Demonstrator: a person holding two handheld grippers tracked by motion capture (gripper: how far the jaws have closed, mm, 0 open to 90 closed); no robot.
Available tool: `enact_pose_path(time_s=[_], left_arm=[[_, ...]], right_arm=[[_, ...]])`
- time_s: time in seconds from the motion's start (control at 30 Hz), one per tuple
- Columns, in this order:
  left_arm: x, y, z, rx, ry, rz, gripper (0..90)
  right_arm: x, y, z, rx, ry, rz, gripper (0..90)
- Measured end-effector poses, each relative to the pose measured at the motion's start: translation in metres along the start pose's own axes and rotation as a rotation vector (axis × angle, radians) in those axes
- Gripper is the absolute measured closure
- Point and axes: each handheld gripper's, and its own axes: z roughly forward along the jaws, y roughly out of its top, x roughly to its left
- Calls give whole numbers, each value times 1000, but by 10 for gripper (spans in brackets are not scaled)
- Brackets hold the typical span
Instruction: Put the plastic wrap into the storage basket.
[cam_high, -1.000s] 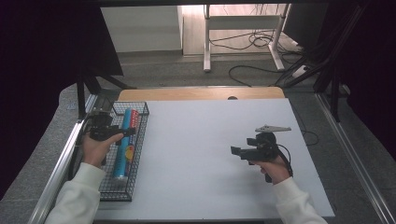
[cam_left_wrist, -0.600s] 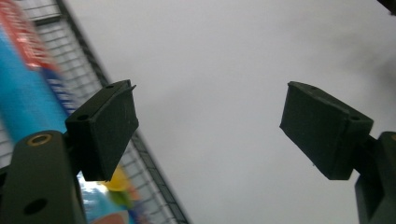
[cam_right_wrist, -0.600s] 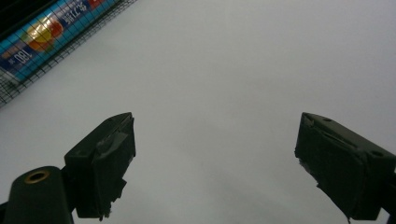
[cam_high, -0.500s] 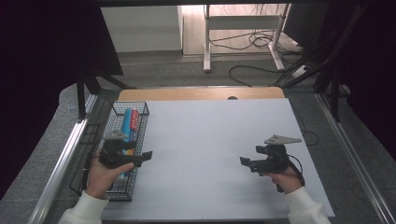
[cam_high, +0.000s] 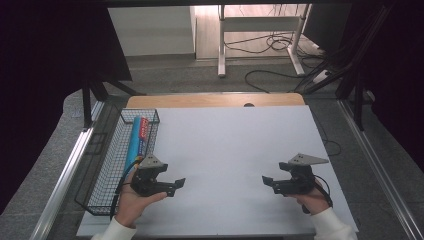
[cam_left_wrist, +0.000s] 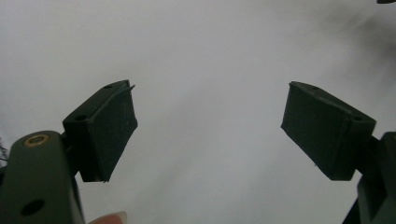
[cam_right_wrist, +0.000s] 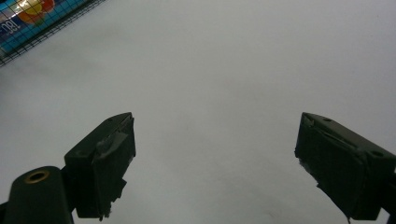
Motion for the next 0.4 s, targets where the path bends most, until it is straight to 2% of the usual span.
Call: enact_pose_path(time_s=[0.03,0.4], left_arm=[[1,-1,1,-6,-2,-14,175],[0,-3,1,-7,2,-13,174]], right_arm=[[1,1,0,-3,-5,-12,125],[3,3,-4,-32,-26,-58,115]])
